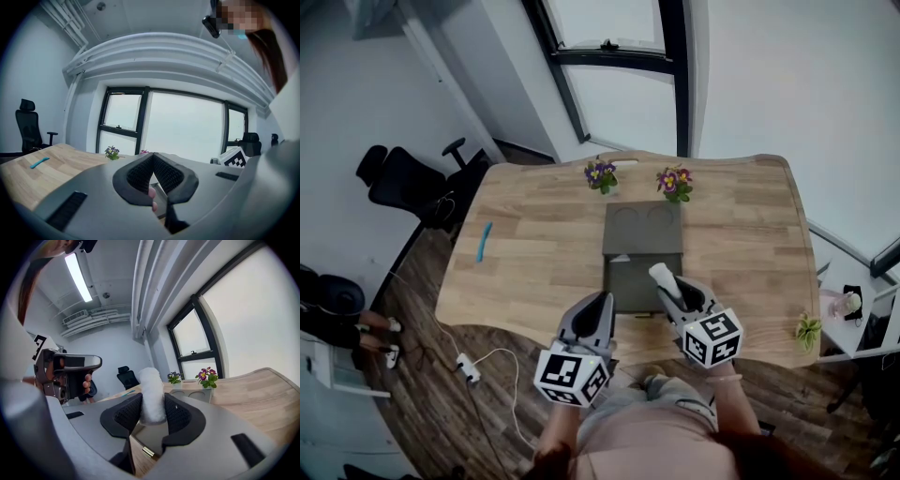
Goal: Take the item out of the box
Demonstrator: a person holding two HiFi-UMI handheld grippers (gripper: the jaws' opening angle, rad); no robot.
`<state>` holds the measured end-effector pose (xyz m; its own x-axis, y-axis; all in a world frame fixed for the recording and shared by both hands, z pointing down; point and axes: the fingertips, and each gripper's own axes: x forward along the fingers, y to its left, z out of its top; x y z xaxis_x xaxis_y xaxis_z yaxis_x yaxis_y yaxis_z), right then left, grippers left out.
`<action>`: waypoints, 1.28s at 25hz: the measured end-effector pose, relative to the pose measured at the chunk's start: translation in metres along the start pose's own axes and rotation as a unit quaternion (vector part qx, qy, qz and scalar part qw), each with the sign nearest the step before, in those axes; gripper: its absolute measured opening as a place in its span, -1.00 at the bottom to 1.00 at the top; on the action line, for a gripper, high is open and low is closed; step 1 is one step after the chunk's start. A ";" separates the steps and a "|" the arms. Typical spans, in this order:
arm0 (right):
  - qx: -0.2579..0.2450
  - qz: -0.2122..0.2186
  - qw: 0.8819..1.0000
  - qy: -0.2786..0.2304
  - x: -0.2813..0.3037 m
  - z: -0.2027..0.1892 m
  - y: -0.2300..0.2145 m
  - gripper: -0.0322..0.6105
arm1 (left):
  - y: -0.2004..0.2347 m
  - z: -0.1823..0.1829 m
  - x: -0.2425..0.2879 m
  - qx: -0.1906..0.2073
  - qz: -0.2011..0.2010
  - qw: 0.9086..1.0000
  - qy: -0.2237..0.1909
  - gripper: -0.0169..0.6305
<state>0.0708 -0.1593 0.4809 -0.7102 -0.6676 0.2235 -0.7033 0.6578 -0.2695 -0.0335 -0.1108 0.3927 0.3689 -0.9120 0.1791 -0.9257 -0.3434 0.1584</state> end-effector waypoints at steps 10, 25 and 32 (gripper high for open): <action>-0.009 -0.011 1.000 -0.016 -0.015 0.008 0.010 -0.48 | -0.007 0.000 -0.010 0.000 -0.011 1.000 -0.006 -0.94; -0.036 -0.036 0.998 -0.043 -0.057 0.024 0.043 -0.48 | -0.021 0.004 -0.050 0.003 -0.032 0.999 -0.024 -0.94; -0.054 -0.046 0.996 -0.058 -0.078 0.027 0.060 -0.48 | -0.030 0.005 -0.072 0.013 -0.041 0.998 -0.035 -0.94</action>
<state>0.0847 -0.0769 0.4219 -0.6383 -0.7587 0.1302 -0.7691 0.6217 -0.1483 -0.0325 -0.0357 0.3706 0.4371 -0.8941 0.0976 -0.8950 -0.4217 0.1452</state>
